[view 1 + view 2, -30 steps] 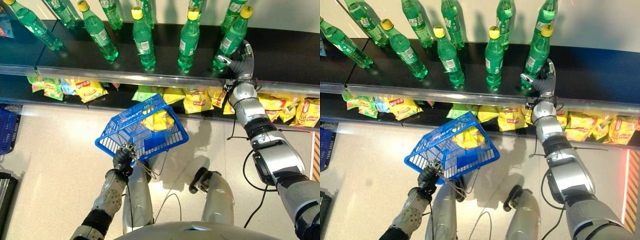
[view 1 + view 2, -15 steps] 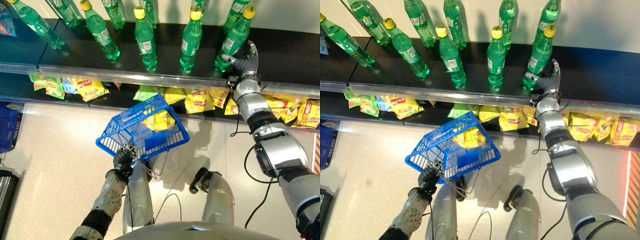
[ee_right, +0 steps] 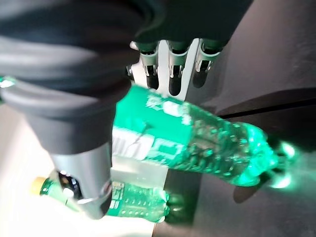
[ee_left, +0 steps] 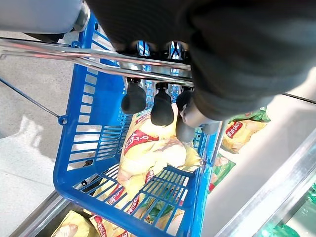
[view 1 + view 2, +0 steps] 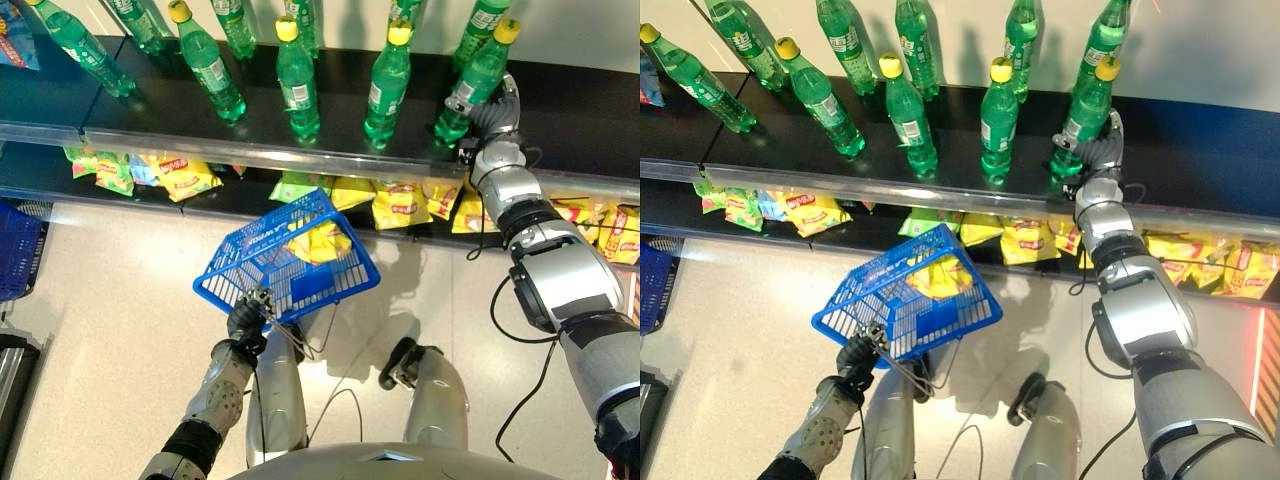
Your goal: Pick up the snacks into the basket
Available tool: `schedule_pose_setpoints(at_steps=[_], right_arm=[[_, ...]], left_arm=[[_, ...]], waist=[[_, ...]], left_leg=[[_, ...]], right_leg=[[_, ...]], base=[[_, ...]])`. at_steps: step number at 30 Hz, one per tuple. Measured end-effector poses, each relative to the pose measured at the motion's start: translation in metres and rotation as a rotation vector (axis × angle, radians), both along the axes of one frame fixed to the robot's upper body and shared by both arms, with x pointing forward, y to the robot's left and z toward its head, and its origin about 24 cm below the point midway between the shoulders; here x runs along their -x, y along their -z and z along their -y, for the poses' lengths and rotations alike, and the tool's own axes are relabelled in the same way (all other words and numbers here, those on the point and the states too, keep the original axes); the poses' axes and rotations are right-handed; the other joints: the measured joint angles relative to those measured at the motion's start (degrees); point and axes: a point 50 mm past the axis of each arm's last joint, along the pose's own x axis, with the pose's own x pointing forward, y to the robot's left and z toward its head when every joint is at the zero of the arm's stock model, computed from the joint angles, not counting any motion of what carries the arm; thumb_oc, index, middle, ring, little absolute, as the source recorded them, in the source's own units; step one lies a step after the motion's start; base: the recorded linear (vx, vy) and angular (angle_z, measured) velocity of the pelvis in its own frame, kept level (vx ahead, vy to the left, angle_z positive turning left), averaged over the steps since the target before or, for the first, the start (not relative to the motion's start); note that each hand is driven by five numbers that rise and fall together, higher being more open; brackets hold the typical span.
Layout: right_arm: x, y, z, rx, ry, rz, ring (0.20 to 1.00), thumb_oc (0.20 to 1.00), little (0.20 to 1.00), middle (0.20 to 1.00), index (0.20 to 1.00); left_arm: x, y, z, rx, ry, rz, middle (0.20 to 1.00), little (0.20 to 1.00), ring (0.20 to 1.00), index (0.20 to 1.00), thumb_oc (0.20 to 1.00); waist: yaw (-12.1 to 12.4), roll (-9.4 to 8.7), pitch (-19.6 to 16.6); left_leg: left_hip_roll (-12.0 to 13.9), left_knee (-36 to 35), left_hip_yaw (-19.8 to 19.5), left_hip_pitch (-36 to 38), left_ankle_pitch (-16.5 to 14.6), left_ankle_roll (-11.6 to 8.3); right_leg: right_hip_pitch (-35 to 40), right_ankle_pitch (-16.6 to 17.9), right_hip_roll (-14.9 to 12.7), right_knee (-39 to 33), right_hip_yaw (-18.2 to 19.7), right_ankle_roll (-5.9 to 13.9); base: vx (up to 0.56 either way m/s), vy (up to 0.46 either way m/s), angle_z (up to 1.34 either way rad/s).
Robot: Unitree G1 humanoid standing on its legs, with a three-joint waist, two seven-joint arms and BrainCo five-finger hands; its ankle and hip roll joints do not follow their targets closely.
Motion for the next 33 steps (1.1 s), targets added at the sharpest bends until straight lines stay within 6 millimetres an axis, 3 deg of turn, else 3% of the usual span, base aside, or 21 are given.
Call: schedule_pose_setpoints(at_steps=[16, 17, 19, 25, 33], right_arm=[[0.002, 0.012, 0.019, 0.011, 0.063, -0.103, 1.0, 1.0, 1.0, 1.0, 1.0], [0.003, 0.013, 0.021, 0.009, 0.073, -0.115, 0.485, 0.485, 0.485, 0.485, 0.485], [0.004, 0.012, 0.027, 0.011, 0.09, -0.118, 0.2, 0.2, 0.2, 0.2, 0.2], [0.011, 0.01, 0.051, -0.006, 0.159, -0.125, 0.2, 0.2, 0.2, 0.2, 0.2], [0.012, 0.011, 0.053, -0.039, 0.167, -0.123, 0.2, 0.2, 0.2, 0.2, 0.2]], left_arm=[[0.001, 0.001, 0.004, 0.001, 0.023, -0.005, 0.2, 0.2, 0.2, 0.2, 0.2], [0.001, 0.001, 0.005, 0.002, 0.025, -0.005, 0.2, 0.2, 0.2, 0.2, 0.2], [0.002, 0.002, 0.006, 0.002, 0.032, -0.007, 0.2, 0.2, 0.2, 0.2, 0.2], [0.002, 0.003, 0.012, 0.011, 0.06, -0.008, 0.2, 0.2, 0.2, 0.2, 0.2], [0.003, 0.003, 0.011, 0.013, 0.062, -0.01, 0.2, 0.2, 0.2, 0.2, 0.2]], waist=[[1.6, 0.29, 0.0], [1.6, 0.42, 0.0], [1.8, 0.72, 0.2], [2.9, 1.76, 0.2], [3.1, 1.88, 0.2]], left_leg=[[-0.9, -0.4, -0.7, 0.1, 0.1, 0.13], [-0.9, -0.4, -0.7, 0.1, 0.1, 0.14], [-1.0, -0.5, -0.8, 0.1, 0.2, 0.2], [-1.6, -0.5, -1.6, 0.1, 0.3, 0.32], [-2.0, -0.6, -1.7, 0.1, 0.3, 0.38]], right_leg=[[1.0, -0.2, -0.5, -0.2, -0.8, 0.36], [1.0, -0.2, -0.5, -0.1, -0.8, 0.36], [1.1, -0.2, -0.5, -0.1, -0.9, 0.38], [1.7, -0.5, -0.8, 0.0, -1.0, 0.78], [2.0, -0.6, -1.1, -0.1, -1.1, 1.01]], base=[[0.0, -0.001, 0.03], [0.0, 0.0, 0.0], [0.0, 0.0, 0.0], [-0.01, -0.001, 0.07], [-0.01, 0.0, 0.04]])
